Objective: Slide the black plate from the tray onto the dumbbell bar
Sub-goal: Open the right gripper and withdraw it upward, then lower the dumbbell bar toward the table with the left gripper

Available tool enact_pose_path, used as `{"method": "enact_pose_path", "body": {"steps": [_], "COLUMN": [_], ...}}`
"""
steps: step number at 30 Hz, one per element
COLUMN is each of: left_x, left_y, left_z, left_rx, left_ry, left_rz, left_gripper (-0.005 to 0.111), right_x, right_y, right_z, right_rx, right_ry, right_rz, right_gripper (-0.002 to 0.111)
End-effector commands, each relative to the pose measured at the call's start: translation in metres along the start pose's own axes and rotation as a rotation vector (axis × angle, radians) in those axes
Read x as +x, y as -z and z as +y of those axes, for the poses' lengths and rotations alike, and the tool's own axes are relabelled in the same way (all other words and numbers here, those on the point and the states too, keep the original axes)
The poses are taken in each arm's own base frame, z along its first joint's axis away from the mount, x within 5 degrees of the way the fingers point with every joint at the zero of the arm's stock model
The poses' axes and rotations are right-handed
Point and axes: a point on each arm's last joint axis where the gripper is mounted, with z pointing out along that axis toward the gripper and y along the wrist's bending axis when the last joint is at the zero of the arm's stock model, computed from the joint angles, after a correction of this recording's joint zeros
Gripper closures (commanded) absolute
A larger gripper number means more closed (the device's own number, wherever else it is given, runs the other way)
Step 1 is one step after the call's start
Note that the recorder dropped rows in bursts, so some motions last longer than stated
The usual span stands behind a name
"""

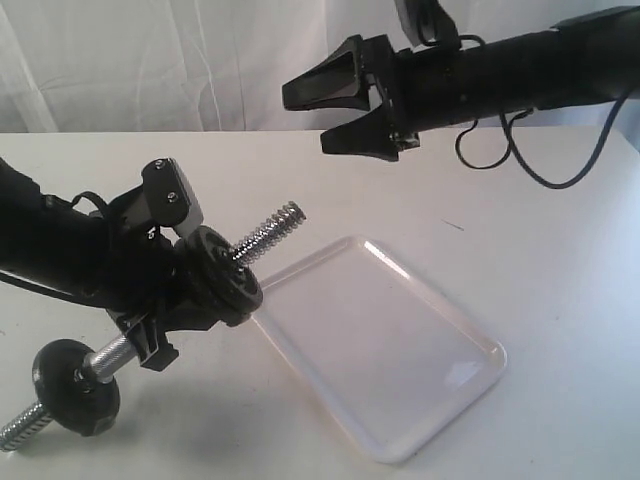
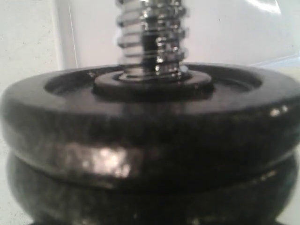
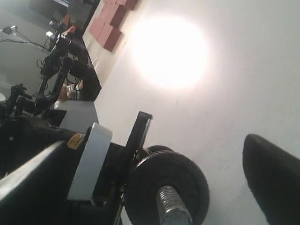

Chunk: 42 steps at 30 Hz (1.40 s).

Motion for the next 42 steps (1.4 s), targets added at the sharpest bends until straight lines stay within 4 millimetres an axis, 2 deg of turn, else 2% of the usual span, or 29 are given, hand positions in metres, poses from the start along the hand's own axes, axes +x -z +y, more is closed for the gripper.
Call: {"method": "enact_pose_path", "body": {"steps": [1, 3, 6, 7, 20, 29, 34, 39, 42], "left_x": [-0.034, -0.041, -0.045, -0.045, -0.044, -0.042, -0.043, -0.06, -0.071], "left_y": [0.023, 0.026, 0.029, 0.029, 0.031, 0.032, 0.032, 0.009, -0.006], "left_z": [0.007, 0.011, 0.017, 0.019, 0.03, 0.034, 0.045, 0.065, 0.083], "left_rx": [-0.063, -0.079, -0.14, -0.155, -0.249, -0.303, -0.397, -0.352, -0.36], "left_ry": [0.059, 0.082, 0.14, 0.162, 0.423, 0.357, 0.308, 0.258, 0.208], "left_rz": [-0.168, -0.202, -0.23, -0.235, -0.271, -0.256, -0.253, -0.242, -0.232], "left_gripper": [0.107, 0.107, 0.107, 0.107, 0.107, 0.107, 0.107, 0.107, 0.107], "right_x": [-0.008, -0.008, -0.007, -0.008, -0.012, -0.011, -0.012, -0.009, -0.007], "right_y": [0.016, 0.019, 0.022, 0.023, 0.036, 0.038, 0.045, 0.052, 0.059], "right_z": [-0.001, -0.003, -0.005, -0.006, -0.001, 0.002, 0.019, 0.032, 0.048], "right_rx": [0.015, 0.023, 0.036, 0.039, 0.053, 0.071, 0.09, 0.142, 0.191], "right_ry": [0.021, 0.014, -0.001, -0.01, -0.005, 0.006, 0.062, 0.092, 0.133], "right_rz": [-0.034, -0.038, -0.032, -0.034, -0.065, -0.046, -0.039, 0.003, 0.03], "right_gripper": [0.034, 0.056, 0.099, 0.107, 0.108, 0.108, 0.108, 0.108, 0.108]}}
